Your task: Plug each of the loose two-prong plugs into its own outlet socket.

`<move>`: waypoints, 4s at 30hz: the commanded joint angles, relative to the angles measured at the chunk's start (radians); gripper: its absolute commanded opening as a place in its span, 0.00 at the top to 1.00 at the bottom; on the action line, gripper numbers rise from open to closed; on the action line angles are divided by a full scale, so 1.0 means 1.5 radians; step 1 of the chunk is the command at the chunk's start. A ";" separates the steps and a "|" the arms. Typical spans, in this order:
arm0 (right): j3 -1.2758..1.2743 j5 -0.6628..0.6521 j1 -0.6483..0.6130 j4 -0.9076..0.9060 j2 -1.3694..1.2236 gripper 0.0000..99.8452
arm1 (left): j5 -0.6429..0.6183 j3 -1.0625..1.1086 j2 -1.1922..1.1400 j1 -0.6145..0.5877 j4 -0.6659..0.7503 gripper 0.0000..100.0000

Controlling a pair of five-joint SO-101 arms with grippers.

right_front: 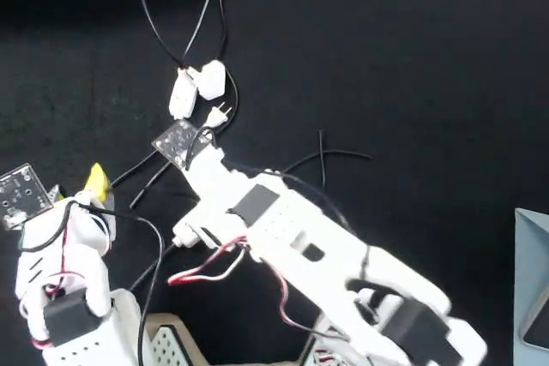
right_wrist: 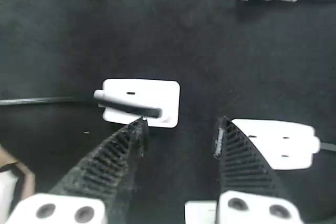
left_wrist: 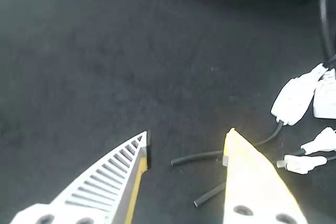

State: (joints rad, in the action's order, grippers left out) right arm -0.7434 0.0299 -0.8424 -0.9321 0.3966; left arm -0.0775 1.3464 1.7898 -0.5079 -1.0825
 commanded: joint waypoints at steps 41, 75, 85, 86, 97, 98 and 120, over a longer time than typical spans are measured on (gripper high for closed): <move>-0.184 0.006 0.373 0.072 0.262 0.99 | 0.266 -0.423 -0.406 0.525 -0.365 0.77; -0.210 0.006 0.373 0.105 0.262 0.99 | 0.303 -0.260 -0.925 0.431 0.054 0.77; -0.210 0.006 0.372 0.105 0.262 0.99 | 0.302 -0.280 -0.941 0.437 0.061 0.92; -0.210 0.006 0.372 0.104 0.262 0.99 | 0.302 -0.285 -0.941 0.437 0.061 0.94; -0.210 0.006 0.370 0.102 0.262 0.99 | 0.304 -0.451 -0.940 0.323 0.055 0.97; -0.210 0.006 0.370 0.102 0.262 0.99 | 0.304 -0.468 -0.941 0.312 0.055 0.97; -0.233 0.005 0.369 0.130 0.262 0.99 | 0.300 -0.744 -1.263 0.287 0.157 0.91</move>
State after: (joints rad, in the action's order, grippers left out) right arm -1.1009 0.0315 -0.2961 -0.7526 0.7741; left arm 0.3736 0.3291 -0.0744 -0.0721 -0.8124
